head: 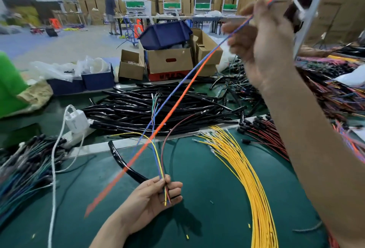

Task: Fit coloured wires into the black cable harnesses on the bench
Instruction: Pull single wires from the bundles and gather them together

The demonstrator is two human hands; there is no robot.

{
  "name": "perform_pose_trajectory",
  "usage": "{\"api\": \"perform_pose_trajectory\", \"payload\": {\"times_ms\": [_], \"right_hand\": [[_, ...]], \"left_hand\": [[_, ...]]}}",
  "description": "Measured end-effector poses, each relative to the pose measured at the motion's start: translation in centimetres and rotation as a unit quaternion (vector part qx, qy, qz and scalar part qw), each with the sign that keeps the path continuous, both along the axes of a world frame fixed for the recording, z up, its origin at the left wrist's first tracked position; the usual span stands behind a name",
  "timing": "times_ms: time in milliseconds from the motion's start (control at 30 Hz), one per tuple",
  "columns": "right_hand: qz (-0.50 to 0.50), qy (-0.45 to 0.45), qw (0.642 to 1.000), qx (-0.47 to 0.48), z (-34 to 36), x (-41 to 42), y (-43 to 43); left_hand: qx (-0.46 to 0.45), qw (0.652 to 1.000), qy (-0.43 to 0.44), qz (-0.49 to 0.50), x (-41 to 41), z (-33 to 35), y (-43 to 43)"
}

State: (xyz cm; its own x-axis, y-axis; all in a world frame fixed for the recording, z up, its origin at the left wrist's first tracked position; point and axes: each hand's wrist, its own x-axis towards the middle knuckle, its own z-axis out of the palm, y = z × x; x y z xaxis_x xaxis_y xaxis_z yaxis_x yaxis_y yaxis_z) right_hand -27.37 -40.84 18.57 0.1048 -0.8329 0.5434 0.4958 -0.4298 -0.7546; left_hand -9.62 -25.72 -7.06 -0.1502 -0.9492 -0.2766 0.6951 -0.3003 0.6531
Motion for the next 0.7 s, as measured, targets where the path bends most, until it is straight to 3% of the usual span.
{"api": "perform_pose_trajectory", "payload": {"times_ms": [200, 367, 700], "right_hand": [[0.127, 0.235, 0.949, 0.168, -5.8, 4.7, -0.1], [0.125, 0.381, 0.902, 0.162, -10.7, 7.6, -1.6], [0.032, 0.448, 0.882, 0.143, -11.4, 10.2, -6.4]], "left_hand": [[-0.003, 1.0, -0.013, -0.005, 0.0, 0.3, 0.2], [0.005, 0.999, -0.049, -0.005, 0.0, 0.1, 0.4], [-0.018, 0.999, -0.035, -0.001, 0.2, -0.3, 0.4]]}}
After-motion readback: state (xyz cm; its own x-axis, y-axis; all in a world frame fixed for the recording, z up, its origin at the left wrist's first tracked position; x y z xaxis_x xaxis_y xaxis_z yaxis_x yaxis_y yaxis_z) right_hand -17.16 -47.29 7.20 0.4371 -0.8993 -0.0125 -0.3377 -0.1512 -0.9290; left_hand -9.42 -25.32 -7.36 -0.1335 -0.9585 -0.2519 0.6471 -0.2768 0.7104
